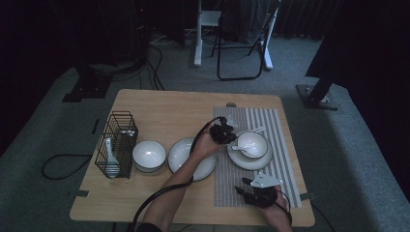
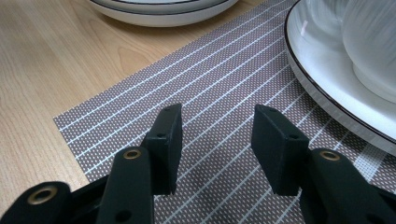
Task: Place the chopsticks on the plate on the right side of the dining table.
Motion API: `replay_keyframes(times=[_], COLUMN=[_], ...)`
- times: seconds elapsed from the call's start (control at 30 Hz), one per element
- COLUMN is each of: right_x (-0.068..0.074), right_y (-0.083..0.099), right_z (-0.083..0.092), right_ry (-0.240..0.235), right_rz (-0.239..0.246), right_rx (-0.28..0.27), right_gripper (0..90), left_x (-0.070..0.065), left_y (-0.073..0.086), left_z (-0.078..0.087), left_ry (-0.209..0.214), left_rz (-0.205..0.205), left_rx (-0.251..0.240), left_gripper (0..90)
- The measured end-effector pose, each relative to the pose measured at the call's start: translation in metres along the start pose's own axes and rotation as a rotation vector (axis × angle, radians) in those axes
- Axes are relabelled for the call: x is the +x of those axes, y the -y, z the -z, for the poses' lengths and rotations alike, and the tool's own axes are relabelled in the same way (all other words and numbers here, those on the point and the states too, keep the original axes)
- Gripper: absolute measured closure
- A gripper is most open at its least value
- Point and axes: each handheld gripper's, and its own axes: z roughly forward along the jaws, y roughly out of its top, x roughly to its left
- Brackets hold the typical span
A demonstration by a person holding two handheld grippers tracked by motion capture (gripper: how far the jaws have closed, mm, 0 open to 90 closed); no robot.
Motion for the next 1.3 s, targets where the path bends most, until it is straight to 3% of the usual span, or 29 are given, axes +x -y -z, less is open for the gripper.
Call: replay_keyframes(times=[0.77, 1.3], right_x=[0.000, 0.001], right_y=[0.000, 0.000], right_z=[0.000, -0.001], right_ry=[-0.001, 0.000], right_rz=[0.001, 0.008], right_rx=[0.001, 0.002], right_gripper=[53.3, 53.1], left_x=[0.007, 0.008], left_y=[0.005, 0.018], left_z=[0.003, 0.025], left_ry=[0.038, 0.040], left_rz=[0.039, 0.068], left_rx=[-0.014, -0.065], left_gripper=[82.5, 73.0])
